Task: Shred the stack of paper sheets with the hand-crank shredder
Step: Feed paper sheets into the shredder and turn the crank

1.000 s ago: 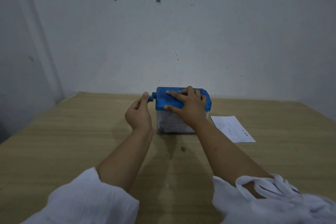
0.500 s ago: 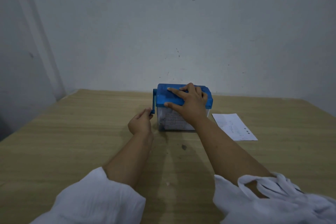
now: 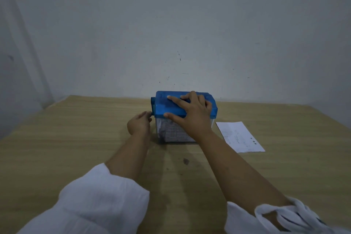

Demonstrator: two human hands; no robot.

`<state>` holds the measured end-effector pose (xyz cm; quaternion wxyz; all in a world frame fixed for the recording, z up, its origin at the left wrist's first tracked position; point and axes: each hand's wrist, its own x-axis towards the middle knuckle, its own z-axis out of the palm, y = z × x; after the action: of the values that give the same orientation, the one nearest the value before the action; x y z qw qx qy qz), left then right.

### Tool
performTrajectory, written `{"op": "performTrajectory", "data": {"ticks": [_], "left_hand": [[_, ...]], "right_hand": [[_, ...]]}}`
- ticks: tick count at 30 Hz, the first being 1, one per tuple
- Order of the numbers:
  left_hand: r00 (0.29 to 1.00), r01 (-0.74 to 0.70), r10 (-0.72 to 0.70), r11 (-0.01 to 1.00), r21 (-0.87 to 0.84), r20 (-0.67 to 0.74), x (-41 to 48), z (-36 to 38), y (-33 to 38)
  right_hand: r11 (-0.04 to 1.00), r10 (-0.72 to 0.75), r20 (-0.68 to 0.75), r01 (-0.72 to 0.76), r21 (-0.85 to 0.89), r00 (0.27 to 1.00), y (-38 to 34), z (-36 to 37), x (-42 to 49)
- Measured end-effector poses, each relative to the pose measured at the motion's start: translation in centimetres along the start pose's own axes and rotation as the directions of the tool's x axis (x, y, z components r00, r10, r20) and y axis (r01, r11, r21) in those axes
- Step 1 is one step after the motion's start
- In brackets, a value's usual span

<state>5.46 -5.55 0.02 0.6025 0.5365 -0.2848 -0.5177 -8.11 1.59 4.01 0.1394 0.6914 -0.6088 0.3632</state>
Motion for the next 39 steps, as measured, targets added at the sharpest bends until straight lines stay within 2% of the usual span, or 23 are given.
{"op": "performTrajectory", "data": {"ticks": [2,4,5,6,8,10,12,14,16,19,22,26,28,29,31,33,34,36,39], "left_hand": [[0.992,-0.113,0.120,0.978,0.178,-0.032,-1.1,-0.4,0.2],[0.960,-0.260,0.278,0.931,0.256,-0.034,-2.4,-0.9,0.9],[0.923,-0.371,0.386,0.894,0.250,-0.010,-3.0,-1.2,1.3],[0.848,-0.520,0.529,0.814,0.258,0.040,-3.7,-1.4,1.6],[0.634,-0.771,0.731,0.570,0.285,0.253,-5.4,-1.5,2.1],[0.438,-0.897,0.738,0.315,0.311,0.514,-6.7,-1.1,1.8],[0.335,-0.921,0.622,0.058,0.385,0.708,-7.6,-0.4,1.0],[0.299,-0.877,0.529,-0.176,0.447,0.794,-7.7,0.1,0.1],[0.311,-0.836,0.490,-0.268,0.480,0.815,-7.5,0.3,-0.2],[0.343,-0.818,0.473,-0.274,0.505,0.812,-6.8,0.4,0.1],[0.431,-0.820,0.394,-0.203,0.534,0.812,-6.2,0.3,1.3],[0.578,-0.786,0.291,-0.051,0.616,0.762,-5.4,0.4,4.1],[0.645,-0.755,0.221,0.034,0.655,0.731,-5.7,0.8,5.7],[0.675,-0.732,0.181,0.051,0.679,0.715,-6.0,1.2,6.5],[0.720,-0.690,0.093,-0.010,0.724,0.688,-7.0,2.1,7.7],[0.748,-0.652,0.033,-0.155,0.742,0.663,-8.5,3.1,7.9],[0.760,-0.633,0.027,-0.196,0.749,0.649,-9.2,3.5,7.5],[0.776,-0.608,0.058,-0.202,0.768,0.629,-10.5,3.9,6.4],[0.728,-0.635,0.176,-0.190,0.748,0.663,-10.9,3.8,5.1]], "right_hand": [[1.000,-0.014,0.011,0.014,-0.021,1.000,0.0,-0.1,-0.2],[0.999,0.010,0.007,-0.010,0.038,1.000,-0.2,-0.6,0.0],[0.992,0.048,0.019,-0.050,0.120,0.999,-0.3,-1.2,0.3],[0.972,0.088,0.037,-0.094,0.217,0.995,-0.2,-1.8,0.8],[0.910,0.169,0.071,-0.183,0.371,0.983,0.4,-3.1,2.4],[0.892,0.253,0.085,-0.267,0.366,0.964,2.2,-3.6,3.8],[0.849,0.349,0.187,-0.394,0.353,0.918,4.0,-3.7,4.5],[0.765,0.402,0.319,-0.507,0.398,0.858,5.1,-3.5,4.4],[0.713,0.400,0.366,-0.536,0.451,0.840,5.2,-3.5,4.1],[0.727,0.391,0.325,-0.506,0.464,0.861,4.8,-3.7,3.9],[0.681,0.427,0.273,-0.506,0.530,0.862,4.6,-3.8,2.8],[0.801,0.386,0.069,-0.371,0.469,0.920,4.0,-3.7,0.0],[0.808,0.367,0.038,-0.339,0.483,0.930,2.9,-3.9,-1.4],[0.778,0.372,0.052,-0.341,0.528,0.927,2.3,-4.2,-2.0],[0.657,0.391,0.118,-0.367,0.658,0.913,1.5,-4.8,-3.0],[0.520,0.442,0.161,-0.399,0.755,0.883,1.3,-5.3,-3.3],[0.476,0.491,0.160,-0.417,0.774,0.856,1.5,-5.4,-3.2],[0.444,0.588,0.123,-0.445,0.778,0.800,2.1,-5.3,-3.0],[0.501,0.631,0.056,-0.462,0.732,0.773,3.1,-5.2,-2.5]]}}
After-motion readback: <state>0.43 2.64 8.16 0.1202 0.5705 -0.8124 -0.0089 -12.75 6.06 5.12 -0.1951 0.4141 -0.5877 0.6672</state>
